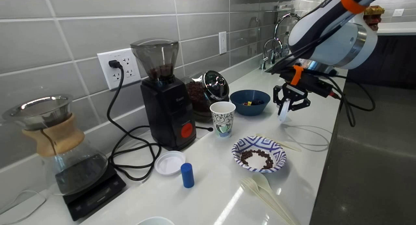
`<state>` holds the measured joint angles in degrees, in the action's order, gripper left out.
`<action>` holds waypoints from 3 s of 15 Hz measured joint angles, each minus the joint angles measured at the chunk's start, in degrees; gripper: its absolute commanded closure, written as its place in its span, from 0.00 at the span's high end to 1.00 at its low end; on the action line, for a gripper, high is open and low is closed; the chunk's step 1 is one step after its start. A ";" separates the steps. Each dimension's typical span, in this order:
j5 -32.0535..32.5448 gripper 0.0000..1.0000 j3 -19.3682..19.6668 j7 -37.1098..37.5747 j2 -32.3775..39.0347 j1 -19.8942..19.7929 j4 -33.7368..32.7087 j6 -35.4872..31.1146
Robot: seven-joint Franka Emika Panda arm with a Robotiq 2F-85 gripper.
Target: Turn the white coffee lid upright
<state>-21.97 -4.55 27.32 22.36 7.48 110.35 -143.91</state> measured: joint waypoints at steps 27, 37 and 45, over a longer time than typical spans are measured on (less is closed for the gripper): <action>-15.41 1.00 -3.94 -21.52 6.16 -4.02 -3.36 3.05; 23.46 1.00 2.81 2.78 -1.98 8.13 -5.02 18.51; 37.05 1.00 -0.21 3.81 -20.39 10.67 7.37 16.52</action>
<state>15.08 -4.76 31.13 1.97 18.15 117.72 -127.39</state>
